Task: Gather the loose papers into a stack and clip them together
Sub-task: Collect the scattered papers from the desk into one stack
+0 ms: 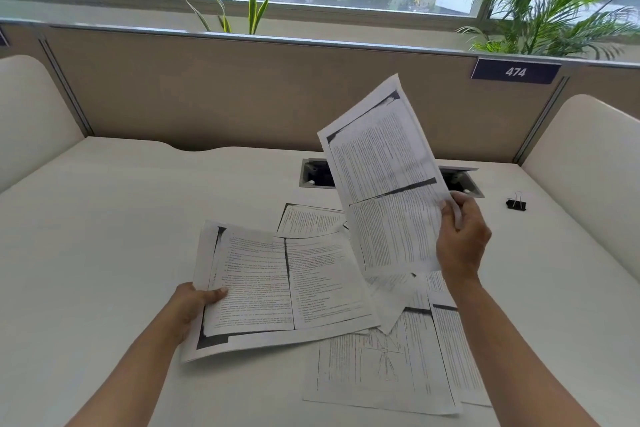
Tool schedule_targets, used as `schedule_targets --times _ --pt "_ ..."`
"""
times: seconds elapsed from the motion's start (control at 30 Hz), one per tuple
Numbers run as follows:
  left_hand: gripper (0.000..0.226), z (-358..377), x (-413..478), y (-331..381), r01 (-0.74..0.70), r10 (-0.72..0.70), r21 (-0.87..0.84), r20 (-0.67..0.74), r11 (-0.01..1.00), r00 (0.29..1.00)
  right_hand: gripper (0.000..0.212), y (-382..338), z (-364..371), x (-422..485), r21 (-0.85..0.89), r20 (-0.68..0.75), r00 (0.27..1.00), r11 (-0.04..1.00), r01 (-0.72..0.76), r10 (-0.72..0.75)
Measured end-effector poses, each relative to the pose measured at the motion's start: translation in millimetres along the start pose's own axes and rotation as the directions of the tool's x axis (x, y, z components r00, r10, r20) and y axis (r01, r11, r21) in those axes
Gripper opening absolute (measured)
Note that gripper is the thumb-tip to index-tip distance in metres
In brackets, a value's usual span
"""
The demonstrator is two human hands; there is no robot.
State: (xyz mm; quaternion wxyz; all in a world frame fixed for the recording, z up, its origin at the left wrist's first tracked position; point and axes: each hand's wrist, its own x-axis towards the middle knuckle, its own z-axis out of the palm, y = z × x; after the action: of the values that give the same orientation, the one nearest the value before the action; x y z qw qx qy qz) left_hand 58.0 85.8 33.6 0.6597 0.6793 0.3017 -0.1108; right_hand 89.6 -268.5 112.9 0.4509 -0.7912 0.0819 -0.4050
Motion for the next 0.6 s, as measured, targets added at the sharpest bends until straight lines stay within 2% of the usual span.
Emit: schedule_targets --times 0.23,0.37,0.47,0.6 --pt "0.037 -1.5 0.5 -0.3 0.001 -0.001 0.011 0.003 1.0 1.0 0.013 -15.9 4.1 6.0 0.161 0.037 0.998 0.986 0.038 -0.044" --pt "0.037 -2.9 -0.2 -0.9 -0.011 0.01 0.025 0.035 1.0 0.999 0.008 -21.1 6.2 9.2 0.24 0.229 0.973 0.968 -0.068 0.012" --pt "0.035 -2.5 -2.2 0.6 -0.015 0.011 0.041 0.096 0.999 0.995 0.019 -20.4 7.0 5.9 0.239 0.462 0.884 0.949 -0.204 0.074" --pt "0.027 -2.7 -4.0 2.2 -0.043 0.028 0.086 0.168 0.995 0.985 0.017 -15.7 5.9 -5.9 0.136 0.678 0.723 0.945 -0.298 0.13"
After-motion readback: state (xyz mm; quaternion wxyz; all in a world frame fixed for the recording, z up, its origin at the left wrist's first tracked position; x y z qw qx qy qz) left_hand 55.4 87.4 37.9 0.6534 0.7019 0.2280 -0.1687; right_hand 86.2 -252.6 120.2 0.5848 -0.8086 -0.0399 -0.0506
